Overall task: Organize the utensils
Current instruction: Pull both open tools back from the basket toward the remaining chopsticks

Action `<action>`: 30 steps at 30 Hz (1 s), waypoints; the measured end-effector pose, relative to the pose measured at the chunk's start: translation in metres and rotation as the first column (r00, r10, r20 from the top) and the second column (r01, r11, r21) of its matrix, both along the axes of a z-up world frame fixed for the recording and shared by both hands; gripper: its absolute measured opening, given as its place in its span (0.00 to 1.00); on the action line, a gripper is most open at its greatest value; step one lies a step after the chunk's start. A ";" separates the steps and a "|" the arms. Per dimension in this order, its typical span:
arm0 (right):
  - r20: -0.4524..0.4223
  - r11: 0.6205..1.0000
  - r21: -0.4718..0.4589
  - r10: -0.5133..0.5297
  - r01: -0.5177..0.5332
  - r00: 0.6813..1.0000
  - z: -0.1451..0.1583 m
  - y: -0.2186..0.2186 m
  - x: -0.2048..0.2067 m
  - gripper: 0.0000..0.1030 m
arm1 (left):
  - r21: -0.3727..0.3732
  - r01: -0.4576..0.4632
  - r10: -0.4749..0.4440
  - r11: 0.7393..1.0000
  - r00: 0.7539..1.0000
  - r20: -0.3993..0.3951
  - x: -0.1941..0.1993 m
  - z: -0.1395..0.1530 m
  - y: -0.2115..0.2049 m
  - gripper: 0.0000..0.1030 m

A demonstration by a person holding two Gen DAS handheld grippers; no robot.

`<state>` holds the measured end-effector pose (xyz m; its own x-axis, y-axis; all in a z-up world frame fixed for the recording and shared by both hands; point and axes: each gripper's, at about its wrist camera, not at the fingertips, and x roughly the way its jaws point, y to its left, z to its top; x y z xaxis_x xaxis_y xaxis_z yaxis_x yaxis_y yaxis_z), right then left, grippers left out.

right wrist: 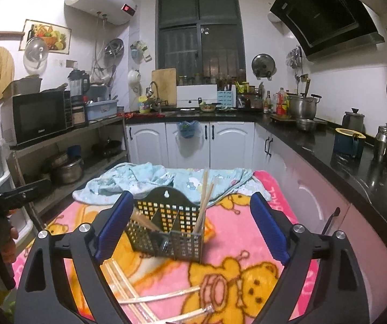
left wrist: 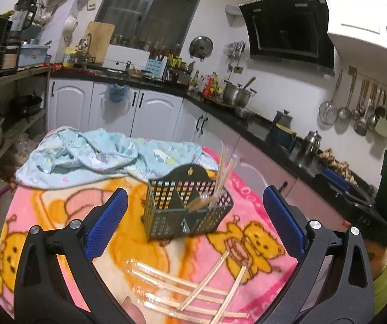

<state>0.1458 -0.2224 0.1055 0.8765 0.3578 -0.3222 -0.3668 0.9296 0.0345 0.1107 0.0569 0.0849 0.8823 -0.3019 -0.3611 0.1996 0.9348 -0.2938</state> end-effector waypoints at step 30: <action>-0.226 0.996 -0.082 -0.065 0.047 0.972 -0.099 -0.010 -0.012 0.83 | 0.058 -0.001 0.017 0.998 0.963 -0.268 -0.012 -0.108 0.002 0.90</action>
